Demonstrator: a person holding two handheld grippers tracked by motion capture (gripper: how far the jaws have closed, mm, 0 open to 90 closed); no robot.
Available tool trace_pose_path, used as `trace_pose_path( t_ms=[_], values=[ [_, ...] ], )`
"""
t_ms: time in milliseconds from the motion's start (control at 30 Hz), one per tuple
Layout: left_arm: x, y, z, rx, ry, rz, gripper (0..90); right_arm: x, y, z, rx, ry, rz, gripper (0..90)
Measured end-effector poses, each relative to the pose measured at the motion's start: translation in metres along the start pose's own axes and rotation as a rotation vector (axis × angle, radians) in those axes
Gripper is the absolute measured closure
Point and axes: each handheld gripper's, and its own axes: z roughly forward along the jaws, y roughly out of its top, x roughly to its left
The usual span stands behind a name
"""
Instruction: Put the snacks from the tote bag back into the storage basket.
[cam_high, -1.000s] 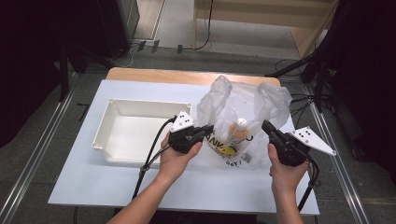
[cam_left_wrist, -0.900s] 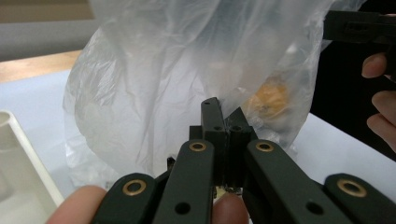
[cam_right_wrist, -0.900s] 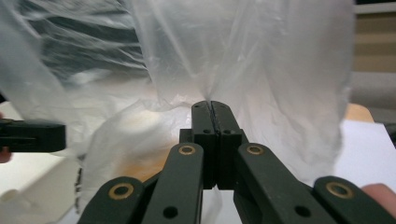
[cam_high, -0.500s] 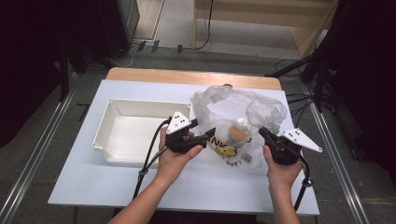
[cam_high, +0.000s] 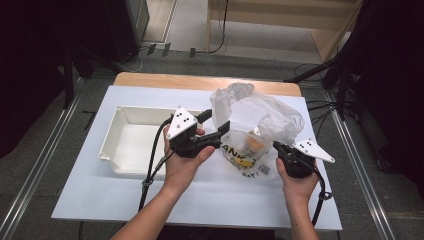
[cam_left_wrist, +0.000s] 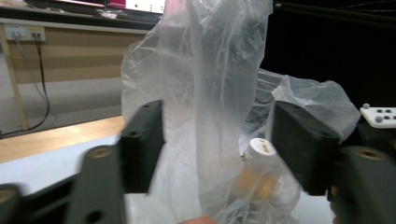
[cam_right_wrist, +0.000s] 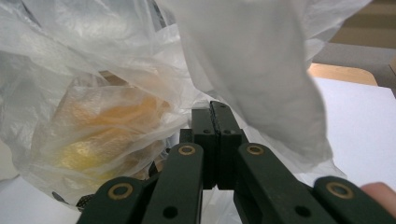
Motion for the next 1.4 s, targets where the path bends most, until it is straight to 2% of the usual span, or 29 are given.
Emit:
trace_pose_path(
  t_ms=[33,133,267,333,367,400,533,667,700,800,833,867,900,1033,1067,1100,1167,1200,1267,1333,1400],
  values=[
    [0.001,-0.001,0.001,0.009,-0.003,-0.005,50.5,0.000,-0.001,0.000,0.000,0.003,0.000,90.0],
    [0.003,-0.003,0.004,0.030,0.000,-0.011,67.9,-0.001,-0.002,0.001,0.001,0.004,0.007,90.0],
    [0.006,-0.015,0.013,0.096,-0.028,0.012,85.5,-0.006,-0.005,0.002,0.008,0.004,0.015,90.0],
    [0.007,-0.022,0.017,0.120,-0.028,0.012,90.0,-0.007,-0.007,0.003,0.013,0.004,0.023,90.0],
    [0.007,-0.022,0.017,0.120,-0.028,0.012,90.0,-0.009,-0.007,0.003,0.016,0.009,0.026,90.0],
    [0.011,-0.031,0.021,0.139,-0.032,-0.005,90.0,-0.010,-0.008,0.004,0.018,0.013,0.034,90.0],
    [0.018,-0.051,0.029,0.198,-0.011,-0.032,90.0,-0.014,-0.012,0.006,0.036,0.011,0.052,90.0],
    [0.020,-0.066,0.034,0.247,-0.006,-0.038,90.0,-0.018,-0.016,0.008,0.046,0.006,0.074,90.0],
    [0.020,-0.066,0.034,0.247,-0.006,-0.038,90.0,-0.018,-0.016,0.008,0.046,0.006,0.074,90.0],
    [0.016,-0.073,0.038,0.273,-0.004,-0.036,90.0,-0.020,-0.015,0.006,0.033,0.020,0.092,79.8],
    [0.016,-0.073,0.038,0.273,-0.004,-0.036,90.0,-0.020,-0.015,0.006,0.033,0.020,0.092,79.8],
    [0.015,-0.074,0.039,0.278,-0.006,-0.032,90.0,-0.020,-0.014,0.003,0.019,0.025,0.094,72.8],
    [0.013,-0.075,0.040,0.277,-0.010,-0.035,90.0,-0.018,-0.010,-0.004,-0.024,0.039,0.100,58.4],
    [0.011,-0.077,0.042,0.279,-0.009,-0.039,90.0,-0.012,-0.001,-0.019,-0.083,0.045,0.089,41.9],
    [0.011,-0.077,0.042,0.279,-0.009,-0.039,90.0,-0.012,-0.001,-0.019,-0.083,0.045,0.089,41.9],
    [0.010,-0.079,0.043,0.283,-0.006,-0.035,90.0,-0.009,0.006,-0.027,-0.118,0.039,0.081,38.1],
    [0.010,-0.079,0.043,0.284,-0.006,-0.036,90.0,-0.009,0.008,-0.030,-0.128,0.036,0.077,36.4],
    [0.009,-0.081,0.043,0.286,-0.008,-0.034,90.0,-0.007,0.015,-0.036,-0.152,0.028,0.072,34.2],
    [0.008,-0.082,0.043,0.287,-0.006,-0.031,90.0,-0.006,0.018,-0.040,-0.168,0.026,0.074,34.2],
    [0.007,-0.084,0.043,0.293,-0.006,-0.027,90.0,-0.005,0.024,-0.046,-0.198,0.016,0.074,35.9],
    [0.006,-0.086,0.043,0.302,-0.004,-0.022,90.0,-0.004,0.032,-0.053,-0.235,0.014,0.085,43.9]
  ],
)
